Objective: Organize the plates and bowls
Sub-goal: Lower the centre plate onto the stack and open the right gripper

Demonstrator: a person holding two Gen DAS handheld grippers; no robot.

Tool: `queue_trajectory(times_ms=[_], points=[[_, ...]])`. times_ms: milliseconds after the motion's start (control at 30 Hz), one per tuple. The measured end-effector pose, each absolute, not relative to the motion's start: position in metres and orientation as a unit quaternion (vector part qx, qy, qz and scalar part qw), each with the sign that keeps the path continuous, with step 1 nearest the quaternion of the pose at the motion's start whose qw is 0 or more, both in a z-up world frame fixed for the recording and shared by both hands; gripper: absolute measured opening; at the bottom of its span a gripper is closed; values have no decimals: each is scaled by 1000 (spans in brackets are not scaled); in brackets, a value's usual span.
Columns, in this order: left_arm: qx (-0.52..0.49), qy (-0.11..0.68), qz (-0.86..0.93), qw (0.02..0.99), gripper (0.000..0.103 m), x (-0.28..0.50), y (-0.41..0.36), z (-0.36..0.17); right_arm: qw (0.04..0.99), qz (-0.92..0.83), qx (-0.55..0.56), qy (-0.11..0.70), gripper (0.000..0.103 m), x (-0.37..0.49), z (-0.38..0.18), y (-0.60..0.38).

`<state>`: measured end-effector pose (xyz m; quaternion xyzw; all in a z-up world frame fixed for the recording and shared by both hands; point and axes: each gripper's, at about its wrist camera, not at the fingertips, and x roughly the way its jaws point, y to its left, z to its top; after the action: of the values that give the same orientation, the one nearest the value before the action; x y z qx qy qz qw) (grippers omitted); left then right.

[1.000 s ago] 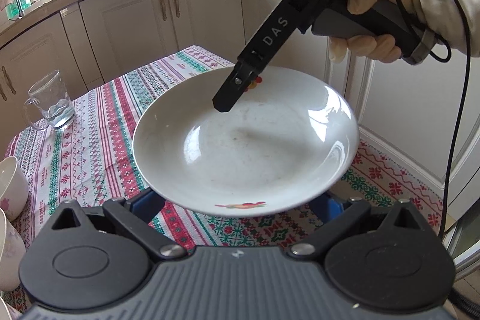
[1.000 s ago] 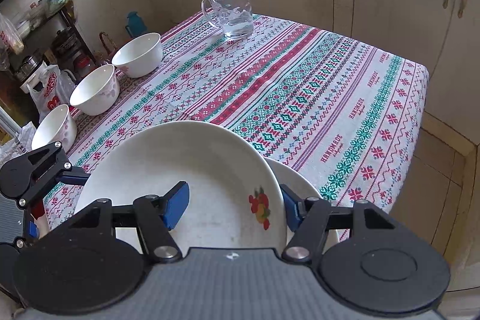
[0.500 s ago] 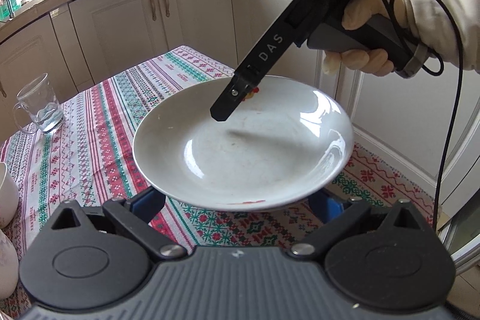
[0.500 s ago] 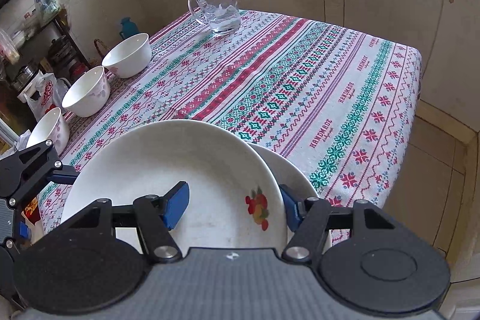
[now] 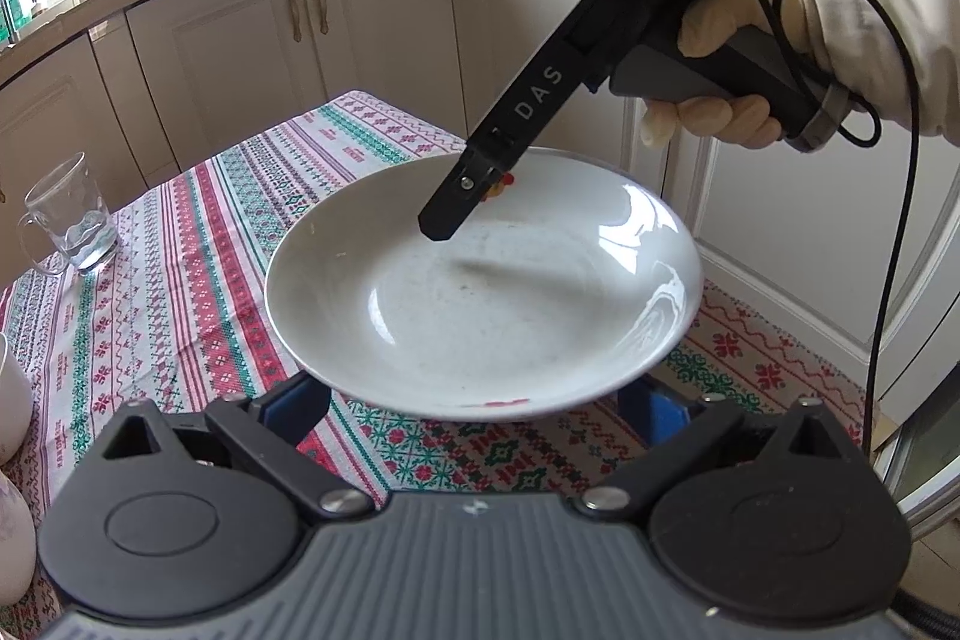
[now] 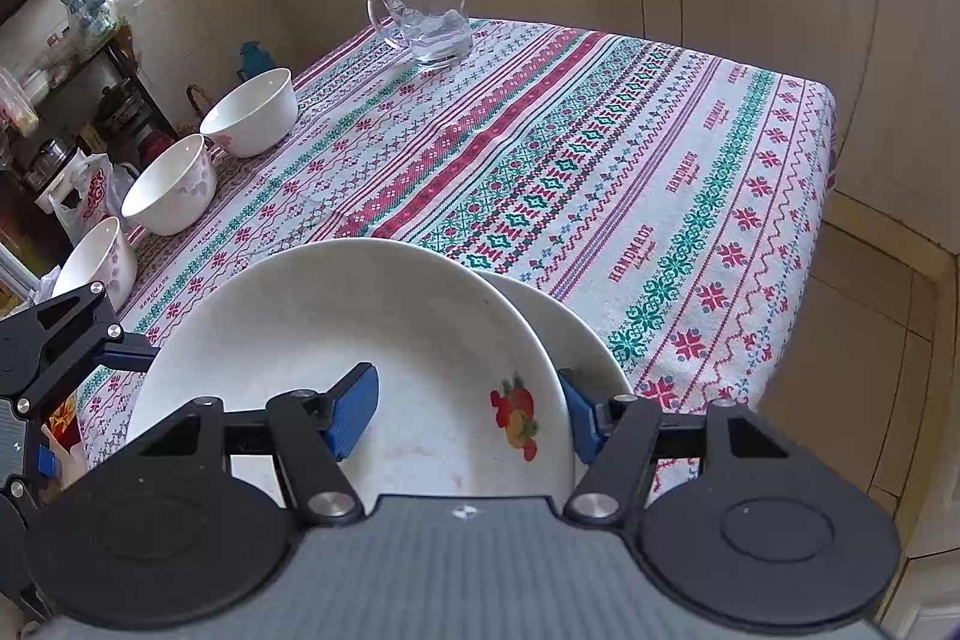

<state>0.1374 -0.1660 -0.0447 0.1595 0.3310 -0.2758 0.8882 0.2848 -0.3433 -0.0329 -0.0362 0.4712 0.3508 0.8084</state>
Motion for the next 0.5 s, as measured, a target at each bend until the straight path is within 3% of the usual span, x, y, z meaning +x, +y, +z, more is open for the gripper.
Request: queue_trajectory(times_ms=[500], points=[[153, 328, -289, 887, 101, 136, -162, -41, 812, 337, -56, 473, 70, 281, -29, -343]])
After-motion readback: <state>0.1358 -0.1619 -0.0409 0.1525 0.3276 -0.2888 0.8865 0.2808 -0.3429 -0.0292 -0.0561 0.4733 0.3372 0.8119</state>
